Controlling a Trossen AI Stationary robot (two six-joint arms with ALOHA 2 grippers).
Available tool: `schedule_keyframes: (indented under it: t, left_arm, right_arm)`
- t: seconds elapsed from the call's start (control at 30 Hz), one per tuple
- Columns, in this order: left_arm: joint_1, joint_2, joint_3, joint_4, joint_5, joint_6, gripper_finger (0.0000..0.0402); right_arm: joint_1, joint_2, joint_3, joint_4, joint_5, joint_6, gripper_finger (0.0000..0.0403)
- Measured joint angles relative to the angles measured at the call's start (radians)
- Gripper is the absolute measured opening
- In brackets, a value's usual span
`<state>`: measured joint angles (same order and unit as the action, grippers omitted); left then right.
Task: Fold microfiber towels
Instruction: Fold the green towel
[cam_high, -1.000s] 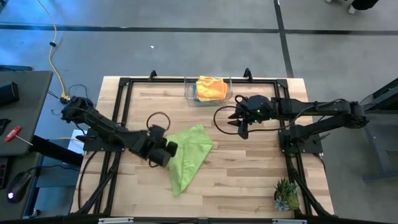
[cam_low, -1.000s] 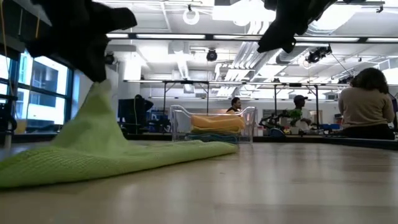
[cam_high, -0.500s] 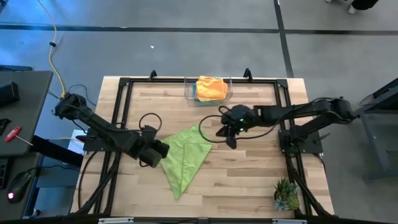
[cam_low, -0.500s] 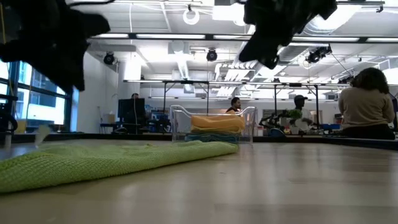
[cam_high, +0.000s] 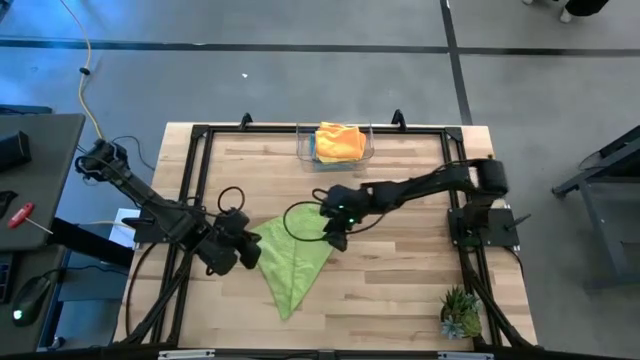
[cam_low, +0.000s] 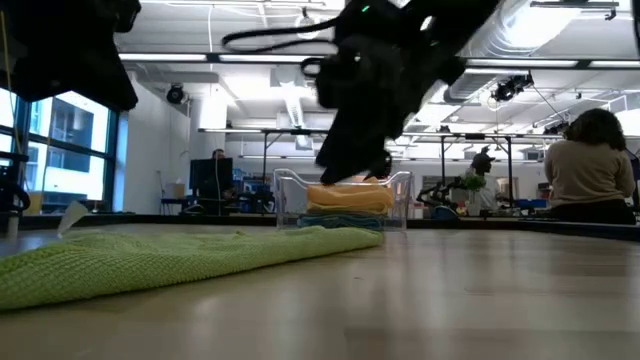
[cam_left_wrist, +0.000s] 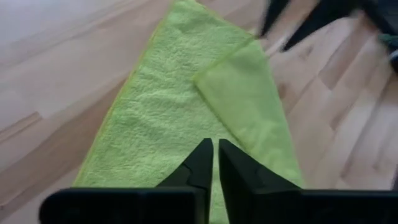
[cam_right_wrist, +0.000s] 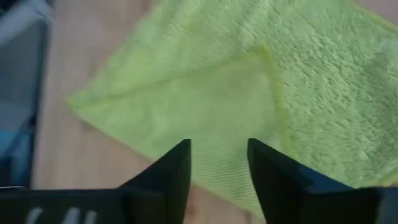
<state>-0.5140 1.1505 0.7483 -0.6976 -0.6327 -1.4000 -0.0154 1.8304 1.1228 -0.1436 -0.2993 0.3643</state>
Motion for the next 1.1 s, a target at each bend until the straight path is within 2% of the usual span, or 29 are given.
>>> schedule_keyframes:
  t: [0.17, 0.37, 0.5, 0.57, 0.73, 0.83, 0.97, 1.1]
  left_arm:
    - [-0.008, 0.011, 0.001, 0.008, -0.006, -0.001, 0.0003]
    - [0.032, 0.089, 0.0, 0.01, 0.014, 0.047, 0.0001]
    - [0.067, 0.155, -0.001, 0.045, 0.029, 0.088, 0.0]
    - [0.074, 0.193, 0.002, 0.103, 0.038, 0.108, 0.0]
    - [0.065, 0.255, 0.0, 0.131, 0.046, 0.09, 0.0]
    - [0.04, 0.257, -0.015, 0.16, 0.045, 0.053, 0.0]
    - [0.003, 0.223, -0.059, 0.151, 0.046, -0.027, 0.0]
    - [-0.025, 0.18, -0.08, 0.135, 0.045, -0.045, 0.0]
  right_arm:
    - [-0.019, 0.138, 0.147, -0.105, 0.011, -0.059, 0.0185]
    - [-0.022, 0.23, 0.303, -0.082, 0.071, -0.278, 0.0188]
    - [-0.022, 0.278, 0.37, -0.086, 0.065, -0.404, 0.0188]
    - [-0.022, 0.288, 0.385, -0.097, 0.06, -0.46, 0.0188]
    - [-0.025, 0.314, 0.386, -0.112, 0.026, -0.574, 0.0188]
    - [-0.024, 0.333, 0.387, -0.107, -0.007, -0.61, 0.0188]
    - [-0.024, 0.353, 0.387, -0.087, 0.0, -0.627, 0.0188]
    - [-0.024, 0.358, 0.389, -0.066, 0.003, -0.632, 0.0187]
